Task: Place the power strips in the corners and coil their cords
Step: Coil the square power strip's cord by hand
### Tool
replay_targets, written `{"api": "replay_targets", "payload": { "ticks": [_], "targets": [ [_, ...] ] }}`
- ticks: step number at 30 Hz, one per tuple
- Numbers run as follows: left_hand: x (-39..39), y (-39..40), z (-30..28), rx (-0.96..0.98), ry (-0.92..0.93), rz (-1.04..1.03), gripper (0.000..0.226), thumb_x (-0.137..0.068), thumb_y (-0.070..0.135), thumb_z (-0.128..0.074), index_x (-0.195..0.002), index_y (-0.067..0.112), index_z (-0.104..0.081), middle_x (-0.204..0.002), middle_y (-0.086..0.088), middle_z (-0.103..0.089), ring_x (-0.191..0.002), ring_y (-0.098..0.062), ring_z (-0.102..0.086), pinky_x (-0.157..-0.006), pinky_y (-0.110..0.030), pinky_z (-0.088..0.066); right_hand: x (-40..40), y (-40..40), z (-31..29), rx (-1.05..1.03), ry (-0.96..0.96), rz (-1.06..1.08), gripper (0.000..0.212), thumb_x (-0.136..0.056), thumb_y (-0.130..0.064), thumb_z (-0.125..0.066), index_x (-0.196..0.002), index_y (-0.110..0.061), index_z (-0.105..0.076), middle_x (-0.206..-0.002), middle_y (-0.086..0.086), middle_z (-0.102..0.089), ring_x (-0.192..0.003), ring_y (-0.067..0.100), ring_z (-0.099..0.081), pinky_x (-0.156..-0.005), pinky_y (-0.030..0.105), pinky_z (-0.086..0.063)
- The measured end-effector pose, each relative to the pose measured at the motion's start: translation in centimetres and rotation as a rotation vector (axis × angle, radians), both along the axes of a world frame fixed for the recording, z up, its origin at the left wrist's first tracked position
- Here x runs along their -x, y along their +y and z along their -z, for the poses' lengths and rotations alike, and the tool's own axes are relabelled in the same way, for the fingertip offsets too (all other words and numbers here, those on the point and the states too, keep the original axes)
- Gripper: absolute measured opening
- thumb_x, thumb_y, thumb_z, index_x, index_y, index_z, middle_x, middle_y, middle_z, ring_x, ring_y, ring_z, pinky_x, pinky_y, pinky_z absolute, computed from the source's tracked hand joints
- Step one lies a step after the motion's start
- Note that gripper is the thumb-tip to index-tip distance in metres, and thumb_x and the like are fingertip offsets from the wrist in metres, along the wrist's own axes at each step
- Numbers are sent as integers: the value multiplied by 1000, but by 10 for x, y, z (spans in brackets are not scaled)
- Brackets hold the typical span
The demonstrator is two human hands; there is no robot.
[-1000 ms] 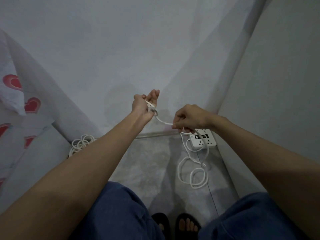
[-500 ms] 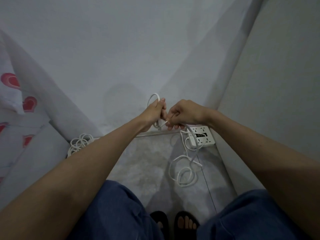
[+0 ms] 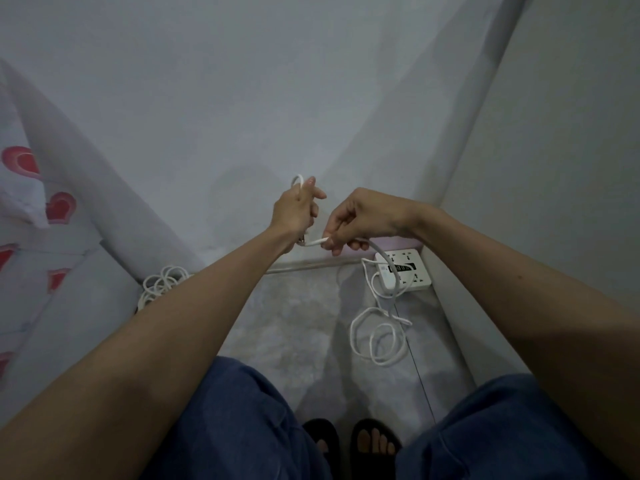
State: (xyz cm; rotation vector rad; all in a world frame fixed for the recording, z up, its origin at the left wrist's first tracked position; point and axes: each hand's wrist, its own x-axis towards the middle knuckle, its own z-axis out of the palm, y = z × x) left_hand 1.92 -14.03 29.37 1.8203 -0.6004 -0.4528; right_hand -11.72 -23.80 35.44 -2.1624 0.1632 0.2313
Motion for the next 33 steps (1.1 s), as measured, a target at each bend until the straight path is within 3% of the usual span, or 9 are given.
{"api": "replay_targets", "payload": {
  "ticks": [5, 10, 14, 18, 20, 23, 27, 30, 33],
  "targets": [
    [-5, 3, -2, 203, 328, -89, 49, -105, 40, -28, -109, 4, -61, -76, -4, -65, -36, -4, -42, -37, -14, -32, 2, -3, 1, -39, 70, -17, 16, -81, -7, -73, -94, 1, -74, -81, 15, -73, -52, 9, -53, -51, 20, -47],
    [-13, 7, 4, 267, 430, -104, 46, -106, 37, -28, -104, 2, -58, -89, -12, -70, -38, -3, -47, -35, -15, -30, 2, -3, 3, 67, 158, -97, 13, -78, -5, -75, -88, 3, -74, -75, 10, -73, -52, 10, -51, -49, 20, -45],
    [-5, 11, 4, 142, 287, 77, 44, -106, 35, -31, -119, -1, -53, -90, -12, -72, -61, -11, -68, -49, -15, -45, 5, -9, 7, 28, 44, 9, 9, -82, -5, -71, -88, -1, -76, -76, 8, -74, -50, 7, -50, -49, 19, -43],
    [12, 10, 6, -55, 86, 362, 49, -103, 44, -34, -110, 5, -63, -80, -15, -73, -79, -26, -72, -79, -36, -58, 5, -22, 14, 25, -107, 194, 9, -83, -12, -70, -84, -8, -77, -76, 6, -75, -53, 5, -52, -52, 23, -44],
    [22, 11, 0, -142, 54, 450, 55, -102, 49, -29, -94, 8, -65, -65, -15, -66, -70, -27, -73, -70, -29, -58, 6, -28, 17, 28, -181, 316, 6, -80, -16, -74, -79, -10, -76, -70, 3, -74, -51, 5, -53, -51, 25, -44],
    [28, 10, -18, -260, -75, 498, 73, -100, 57, -16, -86, 5, -65, -43, -2, -40, -40, -19, -54, -42, -17, -36, 8, -34, 18, 56, -235, 466, 20, -72, -23, -83, -77, -8, -72, -67, 3, -73, -46, 4, -54, -48, 22, -47],
    [16, 13, -39, -282, 249, 620, 63, -95, 66, -26, -74, 12, -50, -39, 6, -22, -30, -9, -21, -42, -21, -16, 12, -43, 26, -97, -240, 522, 25, -72, -27, -84, -77, -8, -68, -69, 7, -72, -51, 8, -56, -52, 23, -49],
    [-4, 24, -48, -154, 687, 698, 39, -94, 41, -49, -66, 16, -41, -32, 8, -25, -22, -4, -21, -33, -18, -5, 16, -48, 32, -292, -259, 541, 16, -81, -19, -75, -81, -6, -66, -72, 10, -69, -53, 8, -56, -55, 21, -49],
    [-23, 31, -44, 116, 1134, 863, 35, -97, 28, -44, -66, 12, -47, -33, 4, -33, -23, -7, -26, -33, -20, -13, 16, -49, 37, -432, -245, 564, 12, -86, -17, -70, -86, -6, -65, -75, 9, -68, -56, 8, -57, -59, 21, -51]
  ]
}}
